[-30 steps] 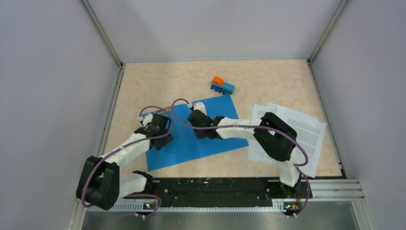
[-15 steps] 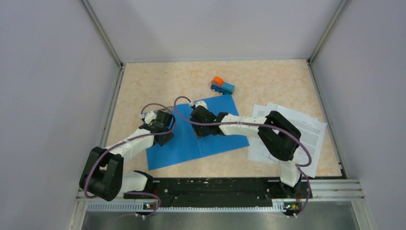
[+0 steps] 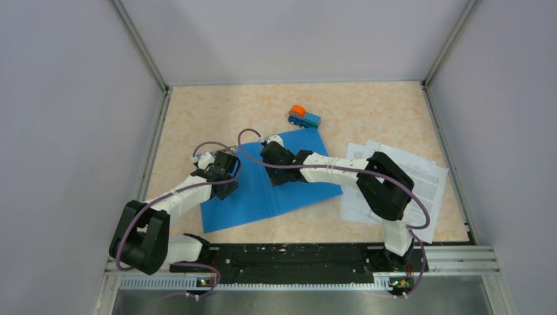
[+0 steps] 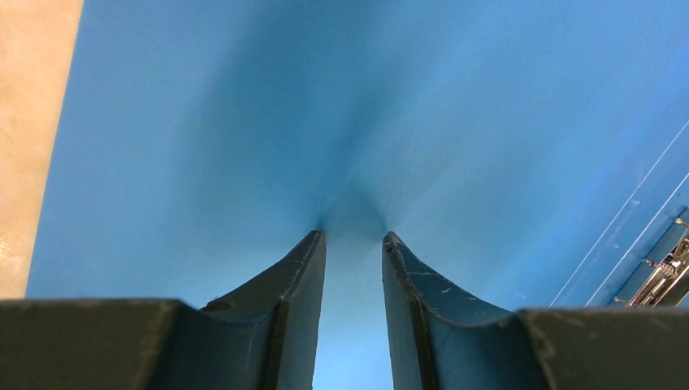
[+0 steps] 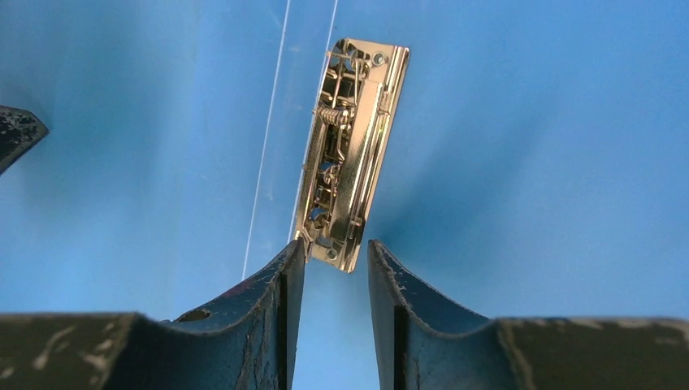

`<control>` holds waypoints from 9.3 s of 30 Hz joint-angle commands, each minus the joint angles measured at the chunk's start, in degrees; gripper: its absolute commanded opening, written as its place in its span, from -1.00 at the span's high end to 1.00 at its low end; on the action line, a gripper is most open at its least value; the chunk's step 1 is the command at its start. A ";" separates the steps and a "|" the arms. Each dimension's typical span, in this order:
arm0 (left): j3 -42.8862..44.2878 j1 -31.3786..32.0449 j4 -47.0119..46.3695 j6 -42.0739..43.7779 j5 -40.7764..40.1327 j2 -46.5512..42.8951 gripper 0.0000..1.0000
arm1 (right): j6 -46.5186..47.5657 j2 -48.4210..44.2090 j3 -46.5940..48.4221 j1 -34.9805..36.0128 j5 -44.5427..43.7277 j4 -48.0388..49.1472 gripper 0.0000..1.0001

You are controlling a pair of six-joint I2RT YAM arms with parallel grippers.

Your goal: Put the files into the folder

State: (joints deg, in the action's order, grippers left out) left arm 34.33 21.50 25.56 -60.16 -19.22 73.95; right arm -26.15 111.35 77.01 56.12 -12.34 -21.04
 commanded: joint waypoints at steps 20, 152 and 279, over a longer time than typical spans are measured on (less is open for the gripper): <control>-1.20 -0.04 3.70 -1.94 -0.55 2.31 0.24 | -0.14 1.07 4.18 0.42 0.05 -1.68 0.61; 4.86 -6.25 8.92 -0.74 -1.48 11.38 0.29 | -3.14 -2.36 -11.81 0.45 -5.89 1.10 1.00; 13.09 -6.68 8.72 11.51 2.72 9.98 0.16 | -0.08 -10.80 -6.22 -3.94 8.09 6.47 0.09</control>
State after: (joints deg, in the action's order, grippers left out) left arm 45.01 13.52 31.33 -53.15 -17.67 84.60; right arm -27.29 101.19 67.22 54.15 -7.79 -10.20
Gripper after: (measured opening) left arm 0.398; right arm 0.404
